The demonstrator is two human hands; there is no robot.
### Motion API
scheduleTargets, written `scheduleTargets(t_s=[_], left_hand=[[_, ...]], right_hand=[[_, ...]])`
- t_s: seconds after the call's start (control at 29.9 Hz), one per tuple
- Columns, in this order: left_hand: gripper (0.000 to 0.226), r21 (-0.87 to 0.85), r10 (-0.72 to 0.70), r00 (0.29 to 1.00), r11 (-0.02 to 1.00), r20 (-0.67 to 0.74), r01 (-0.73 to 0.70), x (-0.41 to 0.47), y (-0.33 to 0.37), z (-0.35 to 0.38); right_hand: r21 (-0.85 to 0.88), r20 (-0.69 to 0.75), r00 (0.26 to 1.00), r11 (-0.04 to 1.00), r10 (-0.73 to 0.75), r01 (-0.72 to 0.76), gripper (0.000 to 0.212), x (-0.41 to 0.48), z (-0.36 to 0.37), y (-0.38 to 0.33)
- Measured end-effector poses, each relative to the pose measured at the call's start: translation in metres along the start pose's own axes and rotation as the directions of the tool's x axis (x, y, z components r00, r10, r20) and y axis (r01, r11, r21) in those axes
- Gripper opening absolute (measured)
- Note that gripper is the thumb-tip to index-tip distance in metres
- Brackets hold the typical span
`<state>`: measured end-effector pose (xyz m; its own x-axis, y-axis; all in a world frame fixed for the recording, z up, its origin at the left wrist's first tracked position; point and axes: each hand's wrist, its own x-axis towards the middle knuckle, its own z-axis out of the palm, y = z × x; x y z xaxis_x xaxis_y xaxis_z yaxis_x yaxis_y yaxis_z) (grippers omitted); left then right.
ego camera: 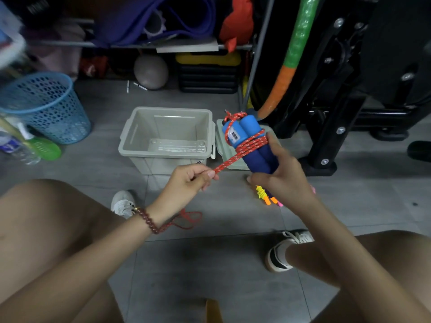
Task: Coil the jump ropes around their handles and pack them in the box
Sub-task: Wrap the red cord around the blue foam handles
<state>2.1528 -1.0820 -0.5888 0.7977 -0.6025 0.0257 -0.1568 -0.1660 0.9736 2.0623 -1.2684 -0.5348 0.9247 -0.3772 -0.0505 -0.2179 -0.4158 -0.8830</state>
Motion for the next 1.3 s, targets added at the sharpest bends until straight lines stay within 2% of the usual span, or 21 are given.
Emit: scheduleTargets(t_s=[0.07, 0.13, 0.2, 0.3, 0.4, 0.47, 0.53, 0.57, 0.6, 0.63, 0.7, 0.77, 0.83, 0.94, 1.0, 1.07, 1.14, 1.2, 1.3], left_hand=[[0.025, -0.026, -0.036, 0.992, 0.999, 0.12, 0.04, 0.001, -0.01, -0.002], [0.026, -0.007, -0.042, 0.969, 0.999, 0.245, 0.045, 0.003, -0.018, -0.006], [0.021, 0.03, -0.06, 0.957, 0.998, 0.284, 0.054, 0.01, -0.025, -0.01], [0.022, 0.098, -0.125, 0.954, 0.99, 0.273, 0.102, 0.024, -0.031, -0.016], [0.021, 0.231, -0.141, 0.953, 0.97, 0.27, 0.078, 0.032, -0.041, -0.019], [0.017, 0.321, -0.125, 0.959, 0.946, 0.255, 0.038, 0.037, -0.045, -0.026], [0.017, 0.343, -0.066, 0.967, 0.939, 0.245, -0.023, 0.041, -0.038, -0.033], [0.021, 0.393, 0.008, 0.971, 0.913, 0.24, -0.105, 0.041, -0.028, -0.036], [0.021, 0.486, 0.116, 0.965, 0.846, 0.236, -0.22, 0.043, -0.019, -0.038], [0.024, 0.6, 0.219, 0.945, 0.731, 0.245, -0.325, 0.045, -0.007, -0.04], [0.035, 0.737, 0.345, 0.888, 0.506, 0.303, -0.448, 0.046, 0.013, -0.042], [0.036, 0.767, 0.415, 0.839, 0.386, 0.353, -0.513, 0.043, 0.018, -0.043], [0.035, 0.758, 0.455, 0.814, 0.365, 0.362, -0.541, 0.039, 0.018, -0.042], [0.027, 0.752, 0.515, 0.775, 0.328, 0.365, -0.572, 0.039, 0.023, -0.042], [0.017, 0.765, 0.535, 0.768, 0.309, 0.351, -0.565, 0.037, 0.025, -0.044], [0.016, 0.784, 0.531, 0.782, 0.309, 0.328, -0.539, 0.031, 0.03, -0.046], [0.02, 0.797, 0.52, 0.787, 0.293, 0.331, -0.528, 0.023, 0.036, -0.046], [0.023, 0.801, 0.535, 0.763, 0.237, 0.364, -0.549, 0.015, 0.041, -0.041], [0.008, 0.811, 0.57, 0.716, 0.141, 0.403, -0.568, 0.002, 0.047, -0.029]], right_hand=[[0.254, 0.074, 0.996, 0.965, 0.042, -0.06, 0.086, -0.001, -0.007, -0.007], [0.438, 0.158, 0.987, 0.895, 0.007, -0.077, 0.076, -0.001, -0.021, -0.012], [0.502, 0.268, 0.962, 0.86, -0.052, -0.093, 0.069, -0.001, -0.032, -0.013], [0.505, 0.417, 0.906, 0.847, -0.071, -0.166, 0.07, -0.006, -0.031, -0.005], [0.535, 0.562, 0.813, 0.816, -0.15, -0.219, 0.061, -0.01, -0.029, -0.002], [0.486, 0.675, 0.711, 0.845, -0.2, -0.223, 0.053, -0.012, -0.031, -0.005], [0.331, 0.791, 0.58, 0.933, -0.193, -0.14, 0.053, -0.017, -0.031, -0.01], [0.229, 0.837, 0.525, 0.97, -0.157, -0.076, 0.055, -0.021, -0.027, -0.009], [0.119, 0.863, 0.494, 0.993, -0.104, 0.001, 0.057, -0.024, -0.022, -0.008], [0.004, 0.87, 0.492, 0.997, -0.043, 0.08, 0.058, -0.028, -0.014, -0.005], [-0.243, 0.833, 0.549, 0.937, 0.07, 0.25, 0.06, -0.034, 0.001, -0.003], [-0.441, 0.772, 0.617, 0.826, 0.15, 0.351, 0.066, -0.035, 0.015, -0.002], [-0.542, 0.711, 0.677, 0.763, 0.192, 0.353, 0.072, -0.033, 0.027, 0.001], [-0.616, 0.605, 0.777, 0.721, 0.174, 0.318, 0.083, -0.027, 0.038, 0.007], [-0.631, 0.534, 0.83, 0.729, 0.161, 0.265, 0.09, -0.021, 0.039, 0.009], [-0.629, 0.476, 0.868, 0.745, 0.143, 0.222, 0.096, -0.013, 0.035, 0.01], [-0.666, 0.38, 0.924, 0.708, 0.051, 0.235, 0.086, -0.007, 0.03, 0.012], [-0.704, 0.259, 0.965, 0.673, -0.052, 0.225, 0.07, -0.004, 0.027, 0.014], [-0.706, 0.2, 0.977, 0.68, -0.075, 0.197, 0.057, 0.0, 0.027, 0.017]])
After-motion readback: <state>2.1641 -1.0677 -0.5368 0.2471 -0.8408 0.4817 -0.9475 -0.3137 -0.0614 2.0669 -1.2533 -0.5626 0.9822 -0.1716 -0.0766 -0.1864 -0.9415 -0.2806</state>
